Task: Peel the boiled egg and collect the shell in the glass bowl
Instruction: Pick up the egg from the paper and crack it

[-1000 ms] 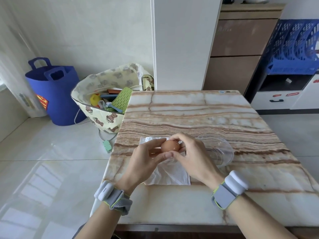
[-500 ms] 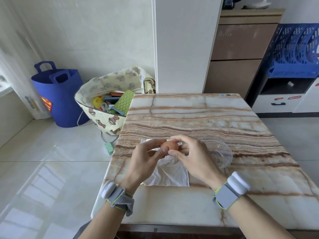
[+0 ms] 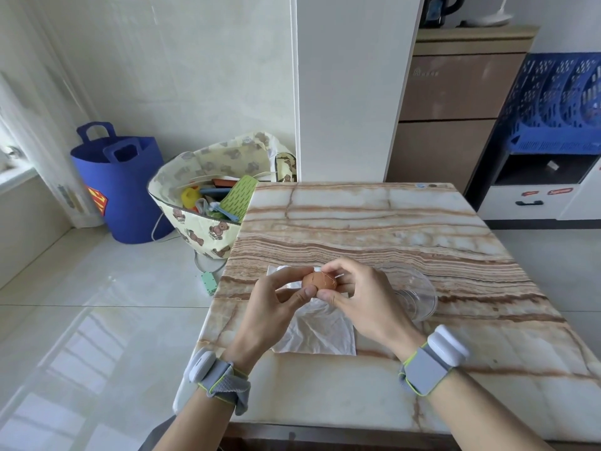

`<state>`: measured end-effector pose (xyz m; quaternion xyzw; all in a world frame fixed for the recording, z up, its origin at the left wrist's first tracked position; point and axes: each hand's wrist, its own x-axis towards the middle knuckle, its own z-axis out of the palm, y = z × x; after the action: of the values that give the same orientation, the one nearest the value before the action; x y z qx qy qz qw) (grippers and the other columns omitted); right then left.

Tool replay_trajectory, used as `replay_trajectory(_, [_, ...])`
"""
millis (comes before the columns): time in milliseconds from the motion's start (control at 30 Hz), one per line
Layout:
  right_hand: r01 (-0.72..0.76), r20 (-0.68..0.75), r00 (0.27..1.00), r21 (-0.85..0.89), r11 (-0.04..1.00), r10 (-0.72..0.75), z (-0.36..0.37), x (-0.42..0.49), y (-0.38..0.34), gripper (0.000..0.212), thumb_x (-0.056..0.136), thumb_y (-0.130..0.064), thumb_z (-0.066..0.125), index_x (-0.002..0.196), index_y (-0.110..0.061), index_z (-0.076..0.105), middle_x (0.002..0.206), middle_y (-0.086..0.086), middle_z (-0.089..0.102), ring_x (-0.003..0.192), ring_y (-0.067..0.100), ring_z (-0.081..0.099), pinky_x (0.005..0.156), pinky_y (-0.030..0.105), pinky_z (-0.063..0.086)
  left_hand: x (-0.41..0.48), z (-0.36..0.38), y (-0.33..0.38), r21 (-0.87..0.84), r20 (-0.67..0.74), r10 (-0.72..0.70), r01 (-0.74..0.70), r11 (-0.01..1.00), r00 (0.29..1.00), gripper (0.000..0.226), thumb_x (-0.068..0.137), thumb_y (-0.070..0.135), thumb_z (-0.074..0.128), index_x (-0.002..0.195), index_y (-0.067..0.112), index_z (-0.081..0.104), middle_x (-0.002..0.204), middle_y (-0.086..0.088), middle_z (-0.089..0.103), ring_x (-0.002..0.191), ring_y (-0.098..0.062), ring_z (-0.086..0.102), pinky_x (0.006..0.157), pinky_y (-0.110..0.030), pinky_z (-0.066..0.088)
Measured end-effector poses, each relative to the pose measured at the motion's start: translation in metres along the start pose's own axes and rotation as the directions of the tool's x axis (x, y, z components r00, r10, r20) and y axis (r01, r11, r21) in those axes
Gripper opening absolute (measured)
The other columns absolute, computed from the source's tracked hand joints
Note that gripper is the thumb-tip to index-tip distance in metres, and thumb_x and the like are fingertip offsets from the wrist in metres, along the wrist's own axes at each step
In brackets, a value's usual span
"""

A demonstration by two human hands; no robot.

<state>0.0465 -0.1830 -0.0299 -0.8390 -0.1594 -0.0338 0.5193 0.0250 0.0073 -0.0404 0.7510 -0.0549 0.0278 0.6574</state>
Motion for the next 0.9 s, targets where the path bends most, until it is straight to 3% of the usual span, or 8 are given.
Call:
replay_trajectory(167, [0.014,-0.029,0.999,0.02,1.0,-0.013,-0.012,-0.003,-0.004,0.035,0.082,-0.012,0.088,0.103,-0.033,0.069,0.099,-0.01,0.078,0.091,0.005,0.076,0.086,0.035,0.063,0.007,0.008,0.009,0.009,0.008,0.016,-0.016,1.0,1.0,0.036,0.087,0.019,0.079,0.122,0.013,0.072,0.117,0.001,0.077,0.101,-0.018,0.076,0.095,-0.038,0.06])
replay_trajectory(300, [0.004,-0.066,0.998,0.028,1.0,-0.002,-0.034,-0.005,-0.005,0.031,0.083,-0.011,0.087,0.106,-0.025,0.071,0.098,-0.009,0.078,0.09,0.005,0.076,0.085,0.031,0.062,0.017,0.025,0.022,0.042,0.043,0.055,-0.057,0.997,0.998,0.035,0.089,0.019,0.079,0.123,0.013,0.072,0.118,0.003,0.076,0.101,-0.014,0.076,0.093,-0.034,0.061])
replay_trajectory(433, [-0.003,-0.099,0.995,0.012,1.0,0.004,-0.056,-0.009,-0.001,0.032,0.082,-0.009,0.088,0.103,-0.027,0.071,0.096,-0.009,0.079,0.089,0.003,0.076,0.083,0.024,0.06,0.024,0.045,0.029,0.053,0.073,0.089,-0.093,0.994,0.993,0.032,0.091,0.018,0.078,0.122,0.013,0.072,0.116,0.003,0.076,0.1,-0.012,0.076,0.091,-0.029,0.06])
replay_trajectory(633, [-0.022,-0.139,0.99,-0.016,1.0,0.02,-0.08,-0.014,0.011,0.033,0.081,-0.009,0.088,0.105,-0.025,0.072,0.099,-0.007,0.079,0.091,0.005,0.076,0.088,0.038,0.062,0.035,0.072,0.032,0.071,0.114,0.113,-0.122,0.99,0.987,0.033,0.091,0.016,0.078,0.122,0.01,0.072,0.115,0.003,0.077,0.097,-0.011,0.077,0.087,-0.025,0.059])
replay_trajectory(800, [-0.051,-0.165,0.986,-0.056,0.997,0.041,-0.092,-0.021,0.025,0.033,0.08,-0.018,0.09,0.104,-0.031,0.072,0.101,-0.013,0.077,0.095,0.007,0.073,0.09,0.04,0.059,0.038,0.089,0.028,0.074,0.139,0.089,-0.1,0.992,0.986,0.034,0.092,0.015,0.077,0.124,0.012,0.071,0.116,0.004,0.076,0.096,-0.01,0.077,0.09,-0.03,0.061])
replay_trajectory(900, [-0.053,-0.174,0.984,-0.06,0.997,0.042,-0.097,-0.024,0.033,0.037,0.079,-0.021,0.091,0.11,-0.031,0.073,0.106,-0.015,0.077,0.1,0.0,0.071,0.094,0.035,0.057,0.038,0.097,0.025,0.064,0.143,0.079,-0.089,0.994,0.987,0.032,0.093,0.015,0.076,0.124,0.012,0.07,0.116,0.003,0.076,0.096,-0.01,0.077,0.091,-0.03,0.06])
